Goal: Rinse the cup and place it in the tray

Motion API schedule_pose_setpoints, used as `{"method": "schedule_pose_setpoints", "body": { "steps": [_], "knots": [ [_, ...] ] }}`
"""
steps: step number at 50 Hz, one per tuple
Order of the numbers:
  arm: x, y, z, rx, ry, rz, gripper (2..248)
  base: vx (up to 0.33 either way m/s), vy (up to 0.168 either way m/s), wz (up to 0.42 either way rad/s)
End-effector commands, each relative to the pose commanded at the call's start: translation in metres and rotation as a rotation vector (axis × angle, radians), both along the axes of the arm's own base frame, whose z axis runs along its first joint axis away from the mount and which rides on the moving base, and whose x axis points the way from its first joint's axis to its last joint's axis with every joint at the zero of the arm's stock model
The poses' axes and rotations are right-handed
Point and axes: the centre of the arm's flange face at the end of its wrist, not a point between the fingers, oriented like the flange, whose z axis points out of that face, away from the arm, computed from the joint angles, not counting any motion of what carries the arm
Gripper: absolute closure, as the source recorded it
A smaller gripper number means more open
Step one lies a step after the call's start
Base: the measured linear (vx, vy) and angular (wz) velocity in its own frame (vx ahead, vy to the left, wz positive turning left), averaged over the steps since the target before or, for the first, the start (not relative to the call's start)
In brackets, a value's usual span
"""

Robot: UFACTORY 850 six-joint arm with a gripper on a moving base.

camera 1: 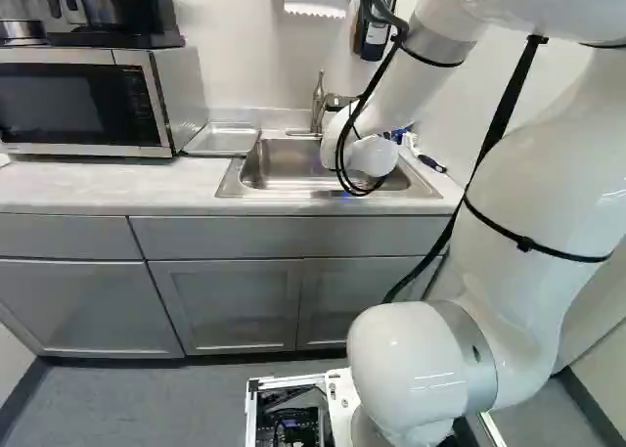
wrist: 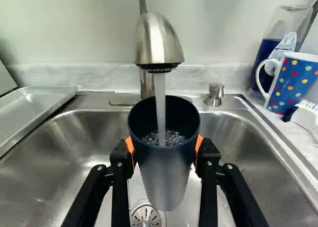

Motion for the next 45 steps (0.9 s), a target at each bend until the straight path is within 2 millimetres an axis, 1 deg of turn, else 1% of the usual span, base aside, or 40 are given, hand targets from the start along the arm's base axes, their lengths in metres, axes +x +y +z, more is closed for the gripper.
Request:
{"method": "schedule_pose_setpoints", "body": {
  "steps": [45],
  "knots": [
    [0.0000,0.0000,0.0000,0.000,0.000,0.000,125,0.000,0.000,0.000]
  ]
}}
